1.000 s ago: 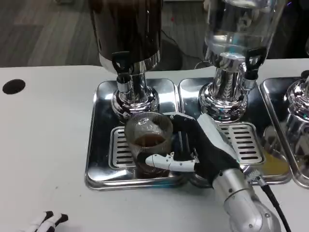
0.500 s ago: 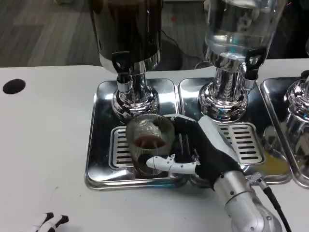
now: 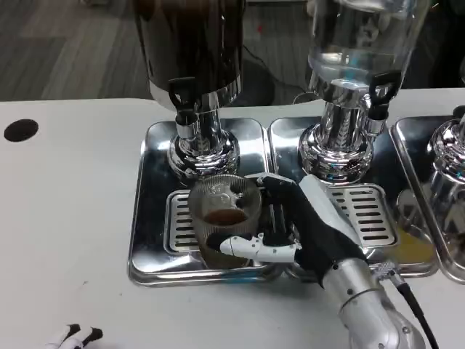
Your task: Grasp the cup under the faucet to collect the drink, then remove the cup.
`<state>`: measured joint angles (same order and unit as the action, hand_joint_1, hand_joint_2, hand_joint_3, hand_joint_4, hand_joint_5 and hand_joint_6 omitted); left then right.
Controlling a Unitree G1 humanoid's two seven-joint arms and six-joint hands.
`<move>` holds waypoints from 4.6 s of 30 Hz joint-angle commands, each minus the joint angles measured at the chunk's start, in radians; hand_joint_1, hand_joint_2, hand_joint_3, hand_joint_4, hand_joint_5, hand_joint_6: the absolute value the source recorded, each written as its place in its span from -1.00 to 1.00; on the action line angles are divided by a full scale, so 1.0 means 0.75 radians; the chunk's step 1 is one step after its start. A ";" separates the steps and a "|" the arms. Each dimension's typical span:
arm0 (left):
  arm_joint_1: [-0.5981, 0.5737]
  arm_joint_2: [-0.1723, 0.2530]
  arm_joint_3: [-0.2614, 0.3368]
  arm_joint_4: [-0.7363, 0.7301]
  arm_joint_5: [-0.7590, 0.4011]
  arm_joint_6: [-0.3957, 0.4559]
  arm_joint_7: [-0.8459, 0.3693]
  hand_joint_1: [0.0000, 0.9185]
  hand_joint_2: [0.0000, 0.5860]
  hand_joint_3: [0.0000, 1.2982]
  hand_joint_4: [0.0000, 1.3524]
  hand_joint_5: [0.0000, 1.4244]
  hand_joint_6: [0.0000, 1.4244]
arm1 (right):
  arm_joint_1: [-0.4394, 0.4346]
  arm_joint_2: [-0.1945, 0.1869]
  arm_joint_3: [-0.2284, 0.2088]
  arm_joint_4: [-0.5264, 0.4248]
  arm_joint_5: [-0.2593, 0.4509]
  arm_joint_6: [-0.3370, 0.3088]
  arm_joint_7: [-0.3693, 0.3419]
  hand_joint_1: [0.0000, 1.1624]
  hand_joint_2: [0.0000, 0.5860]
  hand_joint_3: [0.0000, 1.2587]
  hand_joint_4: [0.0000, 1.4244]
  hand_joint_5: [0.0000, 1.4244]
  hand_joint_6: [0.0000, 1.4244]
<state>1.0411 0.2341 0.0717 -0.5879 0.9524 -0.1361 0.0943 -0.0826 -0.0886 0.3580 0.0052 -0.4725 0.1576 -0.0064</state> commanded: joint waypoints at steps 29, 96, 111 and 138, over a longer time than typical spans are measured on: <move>-0.037 0.021 -0.009 -0.004 0.013 0.038 -0.049 -1.00 -0.74 -0.64 -0.80 -0.74 -0.36 | -0.013 0.000 -0.047 -0.100 0.066 -0.065 0.000 0.17 -0.57 -0.31 -0.36 -0.49 -0.75; -0.114 0.020 -0.004 -0.080 0.073 0.228 -0.124 -1.00 -0.73 -0.65 -0.82 -0.71 -0.32 | 0.514 -0.296 -0.333 -0.007 0.311 -0.890 0.066 0.11 -0.53 -0.28 -0.34 -0.47 -0.75; -0.119 0.019 0.106 -0.134 0.066 0.199 -0.091 -1.00 -0.73 -0.74 -0.96 -0.80 -0.43 | 0.551 -0.297 -0.356 0.089 0.305 -1.022 0.065 0.11 -0.53 -0.28 -0.34 -0.47 -0.73; -0.158 0.001 0.247 -0.181 -0.009 0.193 -0.156 -1.00 -0.74 -0.76 -0.98 -0.82 -0.42 | 0.429 -0.307 -0.406 0.555 -0.061 -1.495 -0.334 0.10 -0.53 -0.28 -0.35 -0.47 -0.75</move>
<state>0.9290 0.2336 0.2537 -0.7173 0.9503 0.0103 -0.0029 0.2658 -0.3168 0.0624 0.4132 -0.4830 -0.8976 -0.1830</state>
